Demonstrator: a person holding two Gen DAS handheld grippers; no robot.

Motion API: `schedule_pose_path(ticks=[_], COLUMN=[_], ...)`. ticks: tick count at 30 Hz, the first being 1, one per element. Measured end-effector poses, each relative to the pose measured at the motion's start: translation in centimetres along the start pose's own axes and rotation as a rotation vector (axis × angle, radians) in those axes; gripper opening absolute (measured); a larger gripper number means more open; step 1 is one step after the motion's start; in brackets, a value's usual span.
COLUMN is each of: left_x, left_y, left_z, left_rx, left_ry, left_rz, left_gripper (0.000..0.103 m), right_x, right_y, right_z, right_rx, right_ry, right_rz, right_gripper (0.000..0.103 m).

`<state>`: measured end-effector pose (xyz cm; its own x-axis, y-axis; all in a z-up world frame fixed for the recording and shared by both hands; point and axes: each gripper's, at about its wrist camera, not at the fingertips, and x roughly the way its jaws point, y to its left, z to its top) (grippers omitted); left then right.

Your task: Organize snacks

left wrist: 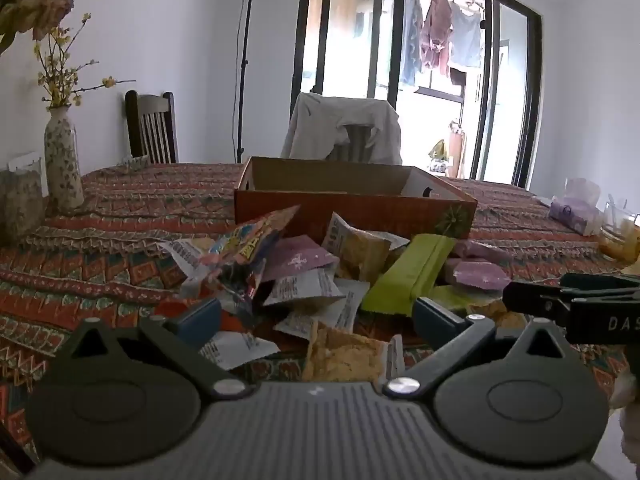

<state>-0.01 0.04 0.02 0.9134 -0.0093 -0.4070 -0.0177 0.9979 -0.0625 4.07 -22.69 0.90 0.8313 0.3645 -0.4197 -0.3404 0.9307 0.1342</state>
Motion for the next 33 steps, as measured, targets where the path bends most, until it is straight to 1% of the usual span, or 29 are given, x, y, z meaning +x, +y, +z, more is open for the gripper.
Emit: schedule_pose_path(ticks=[3, 4, 7, 13, 33], left_x=[0.0, -0.2, -0.3, 0.2, 0.6], left_y=[-0.1, -0.2, -0.3, -0.1, 0.1], left_z=[0.0, -0.7, -1.2, -0.6, -0.8], left_rx=[0.01, 0.012, 0.002, -0.016, -0.03], left_ry=[0.005, 0.005, -0.001, 0.029, 0.04], left_rz=[0.002, 0.001, 0.001, 0.0, -0.003], left_gripper=[0.103, 0.103, 0.103, 0.103, 0.103], right_x=[0.1, 0.1, -0.3, -0.1, 0.4], right_y=[0.2, 0.2, 0.1, -0.1, -0.1], right_z=[0.0, 0.0, -0.1, -0.4, -0.6], right_rx=[0.001, 0.003, 0.01, 0.017, 0.017], right_ry=[0.005, 0.006, 0.004, 0.015, 0.029], right_rz=[-0.001, -0.002, -0.002, -0.001, -0.003], right_gripper=[0.103, 0.103, 0.103, 0.103, 0.103])
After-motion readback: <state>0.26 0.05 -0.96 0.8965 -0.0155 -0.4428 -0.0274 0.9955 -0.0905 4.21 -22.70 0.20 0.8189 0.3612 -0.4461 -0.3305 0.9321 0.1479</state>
